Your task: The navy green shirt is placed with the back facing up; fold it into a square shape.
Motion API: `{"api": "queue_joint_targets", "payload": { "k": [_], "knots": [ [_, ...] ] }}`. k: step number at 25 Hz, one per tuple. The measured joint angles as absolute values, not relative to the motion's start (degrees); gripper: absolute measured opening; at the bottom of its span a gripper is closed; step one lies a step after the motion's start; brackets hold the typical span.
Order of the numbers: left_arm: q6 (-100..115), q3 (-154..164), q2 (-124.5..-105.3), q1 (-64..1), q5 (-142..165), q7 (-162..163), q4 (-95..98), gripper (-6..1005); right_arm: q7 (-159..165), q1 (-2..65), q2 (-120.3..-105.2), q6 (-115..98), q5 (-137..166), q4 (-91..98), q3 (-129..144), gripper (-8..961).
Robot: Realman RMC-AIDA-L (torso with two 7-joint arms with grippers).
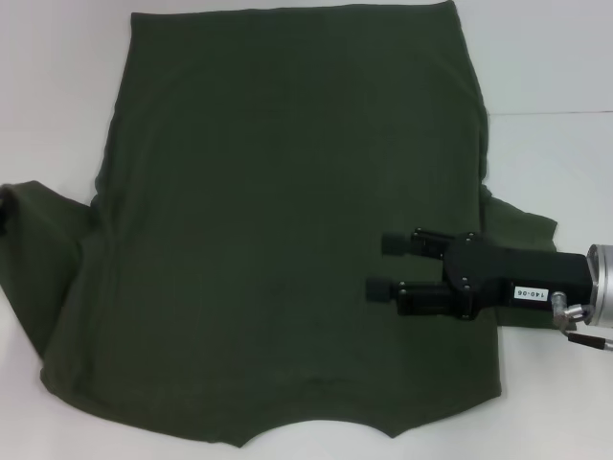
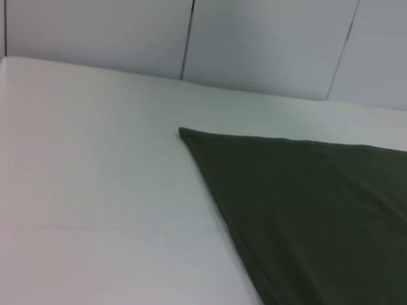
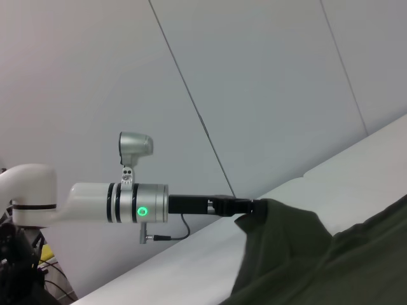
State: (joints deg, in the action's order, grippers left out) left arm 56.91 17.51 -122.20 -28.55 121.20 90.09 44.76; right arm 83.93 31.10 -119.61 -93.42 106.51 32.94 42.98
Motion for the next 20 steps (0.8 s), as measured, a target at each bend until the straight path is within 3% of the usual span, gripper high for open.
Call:
{"api": "queue_joint_targets", "payload": {
  "k": [20],
  "knots": [
    [52.18,19.77,-122.15,-29.69,121.08,89.32,44.87,56,83.95,31.03,-119.61,-93.43,106.5,32.53,42.98,833]
  ]
}}
